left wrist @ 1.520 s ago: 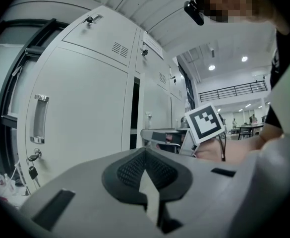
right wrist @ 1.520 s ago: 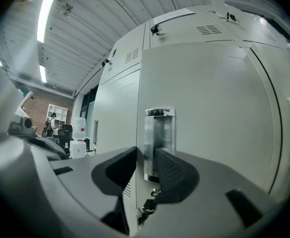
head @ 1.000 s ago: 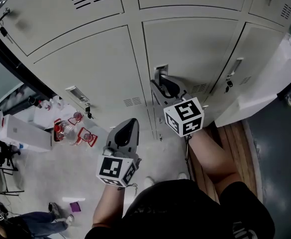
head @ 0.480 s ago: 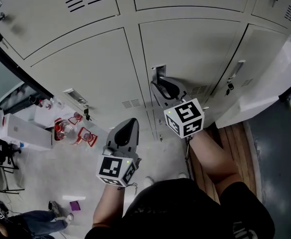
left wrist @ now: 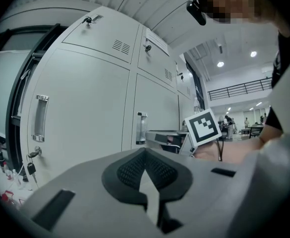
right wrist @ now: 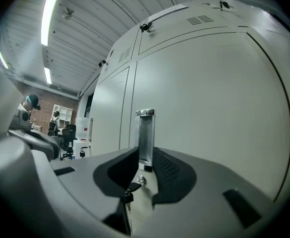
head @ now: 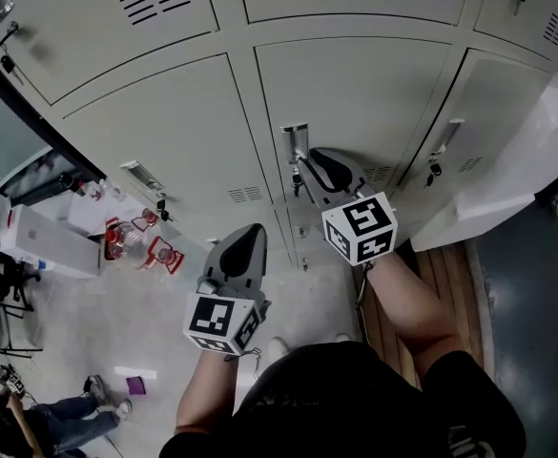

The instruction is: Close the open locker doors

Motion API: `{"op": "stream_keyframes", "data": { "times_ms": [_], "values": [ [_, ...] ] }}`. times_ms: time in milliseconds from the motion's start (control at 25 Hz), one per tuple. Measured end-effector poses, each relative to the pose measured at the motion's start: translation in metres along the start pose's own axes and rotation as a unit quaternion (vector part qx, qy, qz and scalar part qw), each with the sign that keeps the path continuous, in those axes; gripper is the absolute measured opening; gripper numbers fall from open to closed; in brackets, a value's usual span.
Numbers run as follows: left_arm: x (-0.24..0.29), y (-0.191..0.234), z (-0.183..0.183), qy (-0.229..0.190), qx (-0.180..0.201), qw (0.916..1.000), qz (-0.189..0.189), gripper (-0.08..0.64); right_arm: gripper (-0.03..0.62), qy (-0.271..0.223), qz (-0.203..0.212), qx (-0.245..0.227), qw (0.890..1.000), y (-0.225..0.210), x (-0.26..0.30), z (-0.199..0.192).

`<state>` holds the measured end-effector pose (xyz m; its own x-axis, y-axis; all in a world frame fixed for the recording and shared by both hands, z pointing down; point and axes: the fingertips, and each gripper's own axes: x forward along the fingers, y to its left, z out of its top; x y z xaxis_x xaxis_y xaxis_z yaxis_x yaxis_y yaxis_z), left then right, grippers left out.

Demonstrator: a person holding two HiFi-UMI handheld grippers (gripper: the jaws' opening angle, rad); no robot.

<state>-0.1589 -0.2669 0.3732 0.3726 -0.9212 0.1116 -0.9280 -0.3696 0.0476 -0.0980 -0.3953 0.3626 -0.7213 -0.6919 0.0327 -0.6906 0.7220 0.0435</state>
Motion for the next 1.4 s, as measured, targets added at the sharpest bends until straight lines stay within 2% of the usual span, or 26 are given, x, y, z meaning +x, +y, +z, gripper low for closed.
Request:
{"op": "stream_keyframes", "data": {
  "times_ms": [160, 440, 840, 1120, 1400],
  "values": [
    [-0.004, -0.019, 0.002, -0.003, -0.002, 0.9999, 0.013, 0.005, 0.078, -0.002, 0.008, 0.002, 1.0, -0.006, -0.023, 0.0],
    [-0.014, -0.067, -0.009, 0.002, -0.012, 0.9994, 0.032, 0.005, 0.003, 0.003, 0.034, -0.004, 0.999, -0.005, -0.075, -0.006],
    [-0.042, -0.125, -0.038, 0.023, -0.019, 0.9981, 0.054, 0.005, 0.002, 0.015, 0.075, 0.018, 0.997, 0.015, -0.137, -0.029],
    [-0.091, -0.12, -0.039, 0.019, -0.019, 0.9975, 0.065, 0.005, 0.002, 0.016, 0.083, 0.029, 0.996, 0.061, -0.156, -0.027],
    [-0.166, -0.109, -0.037, 0.01, -0.012, 0.999, 0.042, 0.005, 0.002, 0.015, 0.058, 0.03, 0.998, 0.133, -0.187, -0.016]
  ]
}}
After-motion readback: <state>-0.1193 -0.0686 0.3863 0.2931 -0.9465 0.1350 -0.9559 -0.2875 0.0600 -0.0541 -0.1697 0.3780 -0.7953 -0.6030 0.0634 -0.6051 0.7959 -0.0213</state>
